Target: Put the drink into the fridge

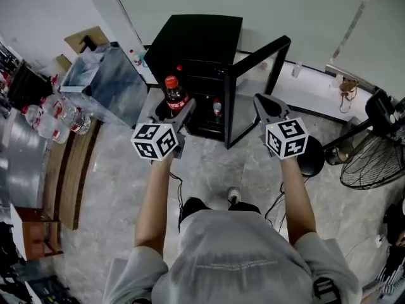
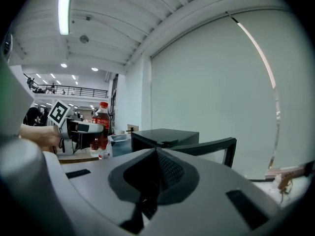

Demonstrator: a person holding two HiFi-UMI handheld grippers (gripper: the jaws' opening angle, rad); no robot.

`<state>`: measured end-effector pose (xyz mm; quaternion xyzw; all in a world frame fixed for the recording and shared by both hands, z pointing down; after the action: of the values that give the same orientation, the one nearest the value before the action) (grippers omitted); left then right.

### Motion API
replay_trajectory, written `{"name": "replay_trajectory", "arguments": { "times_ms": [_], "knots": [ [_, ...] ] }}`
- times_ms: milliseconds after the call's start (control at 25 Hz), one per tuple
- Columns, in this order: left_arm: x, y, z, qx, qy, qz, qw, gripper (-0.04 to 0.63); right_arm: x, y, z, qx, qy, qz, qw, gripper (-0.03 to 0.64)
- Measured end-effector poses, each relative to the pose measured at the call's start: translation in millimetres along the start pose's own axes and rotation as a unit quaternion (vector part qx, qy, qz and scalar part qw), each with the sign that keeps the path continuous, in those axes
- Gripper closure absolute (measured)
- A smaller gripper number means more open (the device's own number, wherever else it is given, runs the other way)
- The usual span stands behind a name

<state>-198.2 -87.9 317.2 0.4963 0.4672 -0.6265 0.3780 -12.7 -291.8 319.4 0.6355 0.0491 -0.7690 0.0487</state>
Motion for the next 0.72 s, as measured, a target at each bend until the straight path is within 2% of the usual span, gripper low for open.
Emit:
{"name": "replay_trajectory", "arguments": {
  "times_ms": [320,520,720],
  "knots": [
    [-13.9,-55.2,41.5,-0.082,-0.031,0.019,0.9960,0.291,-7.3,-11.7,25.1,-0.093,-0.011,0.025,0.995,0.615],
    [-34.9,-85.7,49.6,-0.136,-0.059,0.033,0.9884,0.291,-22.2,-41.9,28.6,-0.163,-0.010,0.046,0.986,0.615],
    [-50.7,-107.6,58.2,-0.183,-0.079,0.044,0.9790,0.291,-39.6,-63.1,42.3,-0.195,-0.013,0.075,0.978,0.615]
  ]
}}
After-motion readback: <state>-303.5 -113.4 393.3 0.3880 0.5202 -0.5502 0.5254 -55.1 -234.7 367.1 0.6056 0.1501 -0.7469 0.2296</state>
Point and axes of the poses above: the fingertips, and each gripper's own axes: z forward along the fingers, y to its right, x out of its top, the point moved 6 cm from there along -z, backward along the fingers, and after that the axes turned 1 degree about y, right-handed, at the moved point
